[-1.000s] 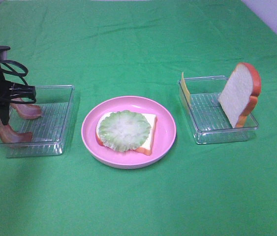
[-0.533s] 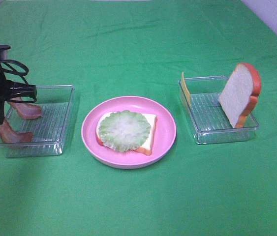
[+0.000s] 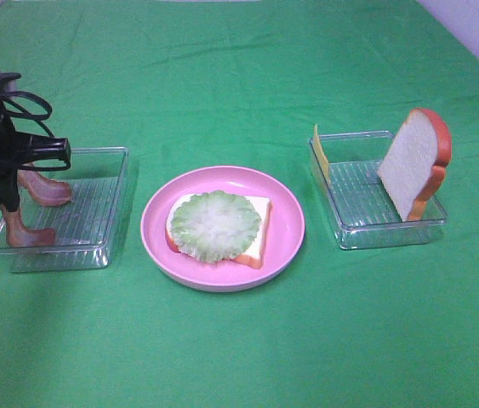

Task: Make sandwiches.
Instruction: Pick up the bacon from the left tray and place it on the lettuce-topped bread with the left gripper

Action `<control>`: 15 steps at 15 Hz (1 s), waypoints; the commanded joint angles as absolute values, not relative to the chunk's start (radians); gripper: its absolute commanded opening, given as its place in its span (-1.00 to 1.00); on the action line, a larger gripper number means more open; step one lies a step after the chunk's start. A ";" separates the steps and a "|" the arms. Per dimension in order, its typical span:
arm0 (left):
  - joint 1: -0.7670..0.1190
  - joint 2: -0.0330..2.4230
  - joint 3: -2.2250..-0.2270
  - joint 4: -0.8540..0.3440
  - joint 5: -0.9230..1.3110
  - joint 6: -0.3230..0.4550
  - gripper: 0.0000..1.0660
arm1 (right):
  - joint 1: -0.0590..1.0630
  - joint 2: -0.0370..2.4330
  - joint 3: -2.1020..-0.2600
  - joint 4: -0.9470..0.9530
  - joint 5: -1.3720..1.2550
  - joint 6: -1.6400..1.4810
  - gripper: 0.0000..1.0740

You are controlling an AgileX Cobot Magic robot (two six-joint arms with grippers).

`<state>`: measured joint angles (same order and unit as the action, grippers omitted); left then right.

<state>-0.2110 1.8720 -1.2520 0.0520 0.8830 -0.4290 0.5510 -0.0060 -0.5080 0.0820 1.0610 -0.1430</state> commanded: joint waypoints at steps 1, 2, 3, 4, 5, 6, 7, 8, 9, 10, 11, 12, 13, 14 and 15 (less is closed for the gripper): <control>-0.209 1.818 -1.255 0.009 0.853 -0.422 -1.00 | 0.548 -0.020 -0.506 0.084 1.065 -0.150 0.41; -0.209 1.782 -1.255 -0.051 0.829 -0.385 -1.00 | 0.548 -0.020 -0.506 0.084 1.065 -0.150 0.41; -0.209 1.772 -1.255 -0.076 0.822 -0.368 -1.00 | 0.548 -0.020 -0.506 0.084 1.065 -0.150 0.41; -0.209 1.753 -1.255 -0.129 0.803 -0.330 -1.00 | 0.548 -0.020 -0.506 0.084 1.065 -0.150 0.41; -0.211 1.743 -1.255 -0.175 0.790 -0.289 -1.00 | 0.548 -0.020 -0.506 0.084 1.065 -0.150 0.41; -0.213 1.742 -1.255 -0.233 0.772 -0.244 -1.00 | 0.548 -0.020 -0.506 0.084 1.065 -0.150 0.41; -0.215 1.744 -1.255 -0.318 0.763 -0.191 -1.00 | 0.548 -0.020 -0.506 0.084 1.065 -0.150 0.41; -0.218 1.744 -1.255 -0.406 0.741 -0.129 -1.00 | 0.548 -0.020 -0.506 0.084 1.065 -0.150 0.41; -0.218 1.744 -1.255 -0.599 0.709 0.014 -1.00 | 0.548 -0.020 -0.506 0.084 1.065 -0.150 0.41; -0.218 1.744 -1.255 -0.709 0.702 0.091 -1.00 | 0.548 -0.020 -0.506 0.084 1.065 -0.150 0.41; -0.227 1.744 -1.255 -0.801 0.701 0.174 -1.00 | 0.548 -0.020 -0.506 0.084 1.065 -0.150 0.41; -0.234 1.744 -1.255 -0.847 0.699 0.215 -1.00 | 0.548 -0.020 -0.506 0.084 1.065 -0.150 0.41; -0.254 1.746 -1.255 -0.920 0.695 0.284 -1.00 | 0.548 -0.020 -0.506 0.084 1.065 -0.150 0.41; -0.279 1.749 -1.255 -0.982 0.691 0.339 -1.00 | 0.548 -0.020 -0.506 0.084 1.065 -0.150 0.41; -0.309 1.763 -1.255 -1.054 0.689 0.390 -1.00 | 0.548 -0.020 -0.506 0.084 1.065 -0.150 0.41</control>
<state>-0.3020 1.7600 -1.2520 -1.0150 0.6990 0.3640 0.5510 -0.0060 -0.5080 0.0820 1.0610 -0.1430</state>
